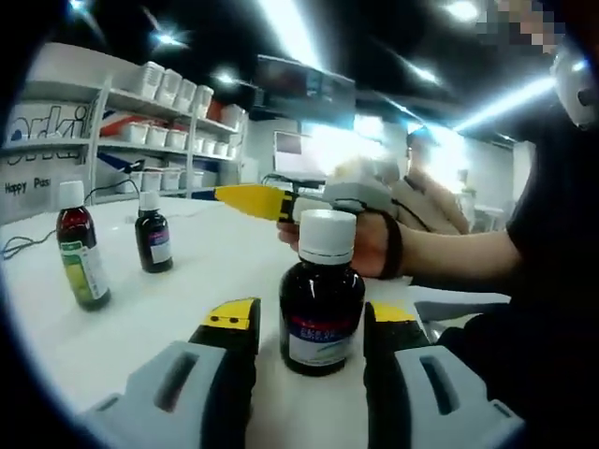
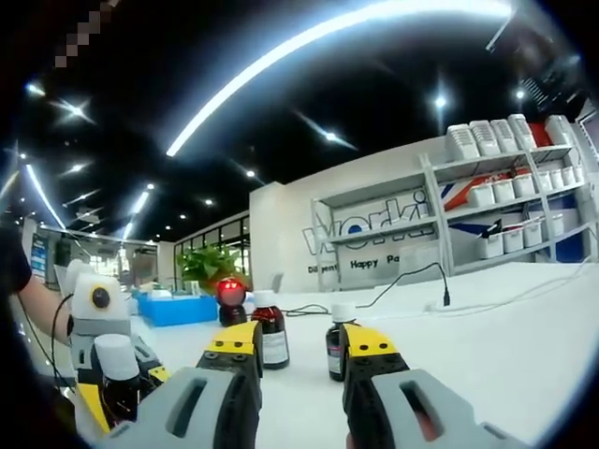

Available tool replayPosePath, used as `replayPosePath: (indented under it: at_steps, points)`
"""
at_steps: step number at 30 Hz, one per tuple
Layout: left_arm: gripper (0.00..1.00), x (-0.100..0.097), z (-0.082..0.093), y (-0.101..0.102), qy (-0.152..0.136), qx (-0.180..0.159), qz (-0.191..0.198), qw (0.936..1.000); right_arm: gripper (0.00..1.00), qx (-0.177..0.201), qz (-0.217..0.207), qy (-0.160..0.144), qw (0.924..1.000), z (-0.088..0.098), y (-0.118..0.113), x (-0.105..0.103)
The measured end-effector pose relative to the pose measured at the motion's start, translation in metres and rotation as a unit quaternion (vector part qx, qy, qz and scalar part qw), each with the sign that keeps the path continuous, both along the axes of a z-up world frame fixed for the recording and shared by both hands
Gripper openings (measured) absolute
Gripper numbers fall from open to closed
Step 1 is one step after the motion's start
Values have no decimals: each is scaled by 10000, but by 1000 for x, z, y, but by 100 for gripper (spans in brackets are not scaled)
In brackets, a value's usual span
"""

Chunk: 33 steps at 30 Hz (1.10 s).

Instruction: Rotate the medicine bottle to make it face forward pick up the medicine bottle inspect the drug traceability code place the medicine on the table

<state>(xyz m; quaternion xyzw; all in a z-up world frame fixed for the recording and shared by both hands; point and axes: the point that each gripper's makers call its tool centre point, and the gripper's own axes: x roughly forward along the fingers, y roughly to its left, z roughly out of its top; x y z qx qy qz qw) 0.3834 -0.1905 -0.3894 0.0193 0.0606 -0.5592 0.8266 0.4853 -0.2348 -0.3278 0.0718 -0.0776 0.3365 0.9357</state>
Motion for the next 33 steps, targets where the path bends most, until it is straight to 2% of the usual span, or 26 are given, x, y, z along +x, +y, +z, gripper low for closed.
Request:
replayPosePath:
  at_steps: [3, 6, 8, 13, 17, 21, 23, 25, 28, 29, 33]
  points:
    - [38, 3, 5, 14, 47, -166, 224, 9996, 29, 14, 20, 7, 10000, 0, 0, 0]
    - [43, 8, 15, 32, -47, -321, 492, 9983, 30, -7, 58, 10, 10000, -1, 2, 0]
    - [43, 10, 24, 46, -113, -426, 702, 9966, 30, -18, 61, 13, 10000, -1, 3, -1]
    - [42, 17, 39, 83, -255, -639, 1287, 9893, 30, -11, 62, 22, 10000, -1, 2, 0]
    - [42, 24, 49, 110, -361, -834, 1772, 9800, 30, -20, 68, 19, 10000, -1, 3, -1]
    - [44, 37, 56, 145, -421, -1069, 2406, 9638, 30, 10, 59, 22, 10000, -1, 2, 0]
    - [44, 41, 55, 160, -491, -1038, 2703, 9559, 30, -3, 70, 12, 10000, -1, 3, -1]
    - [44, 45, 53, 177, -612, -933, 3102, 9441, 30, -12, 92, 2, 10000, 0, 4, -2]
    - [44, 46, 52, 192, -736, -820, 3424, 9331, 30, 12, 119, 17, 9999, 0, 4, -2]
    - [44, 47, 52, 199, -766, -826, 3596, 9263, 30, 7, 128, 29, 9999, -1, 4, -1]
    - [44, 49, 49, 220, -681, -921, 4033, 9079, 30, -32, 208, 56, 9998, -3, 8, -2]
